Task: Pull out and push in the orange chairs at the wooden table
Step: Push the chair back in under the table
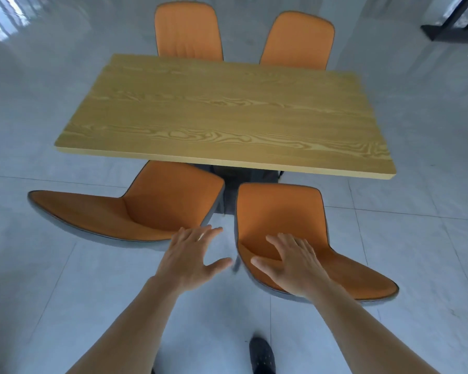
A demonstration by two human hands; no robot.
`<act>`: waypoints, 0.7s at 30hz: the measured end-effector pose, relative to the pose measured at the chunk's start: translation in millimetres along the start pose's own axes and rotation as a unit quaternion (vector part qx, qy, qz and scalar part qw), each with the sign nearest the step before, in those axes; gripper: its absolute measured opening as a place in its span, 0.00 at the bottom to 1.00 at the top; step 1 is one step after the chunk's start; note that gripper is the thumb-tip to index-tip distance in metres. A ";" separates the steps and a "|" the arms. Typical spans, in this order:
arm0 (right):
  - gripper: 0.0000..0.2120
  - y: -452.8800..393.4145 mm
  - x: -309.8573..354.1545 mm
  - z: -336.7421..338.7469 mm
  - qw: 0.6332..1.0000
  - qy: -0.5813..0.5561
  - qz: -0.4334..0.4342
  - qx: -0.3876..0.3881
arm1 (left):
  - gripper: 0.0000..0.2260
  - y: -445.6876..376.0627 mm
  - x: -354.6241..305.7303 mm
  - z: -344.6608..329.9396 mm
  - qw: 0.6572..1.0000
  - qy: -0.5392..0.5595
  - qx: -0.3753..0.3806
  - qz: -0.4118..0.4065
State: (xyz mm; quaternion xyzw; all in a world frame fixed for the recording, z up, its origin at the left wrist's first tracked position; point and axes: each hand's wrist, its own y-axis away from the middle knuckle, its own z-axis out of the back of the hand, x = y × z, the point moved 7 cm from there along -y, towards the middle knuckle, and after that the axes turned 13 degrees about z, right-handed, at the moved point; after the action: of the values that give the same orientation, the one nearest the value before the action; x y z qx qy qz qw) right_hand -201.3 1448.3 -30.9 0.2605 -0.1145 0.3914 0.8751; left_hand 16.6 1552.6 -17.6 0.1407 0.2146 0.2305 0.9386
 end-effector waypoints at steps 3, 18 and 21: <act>0.46 -43.5 67.4 -13.5 1.000 -0.003 0.007 -0.003 | 0.39 -5.7 75.6 35.3 1.000 -0.004 -0.011 0.001; 0.49 -206.0 358.0 -89.0 0.999 -0.027 -0.034 -0.031 | 0.41 -65.5 365.5 159.0 0.990 -0.101 0.017 -0.093; 0.48 -214.6 363.6 -96.7 0.998 -0.003 -0.063 -0.031 | 0.40 -72.9 373.6 155.8 0.988 -0.101 0.014 -0.114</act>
State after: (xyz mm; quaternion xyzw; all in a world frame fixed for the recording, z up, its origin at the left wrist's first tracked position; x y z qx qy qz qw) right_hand 200.8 1608.7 -43.6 0.2414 -0.1123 0.3309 0.9053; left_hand 416.1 1648.8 -35.1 0.1508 0.1370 0.1033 0.9736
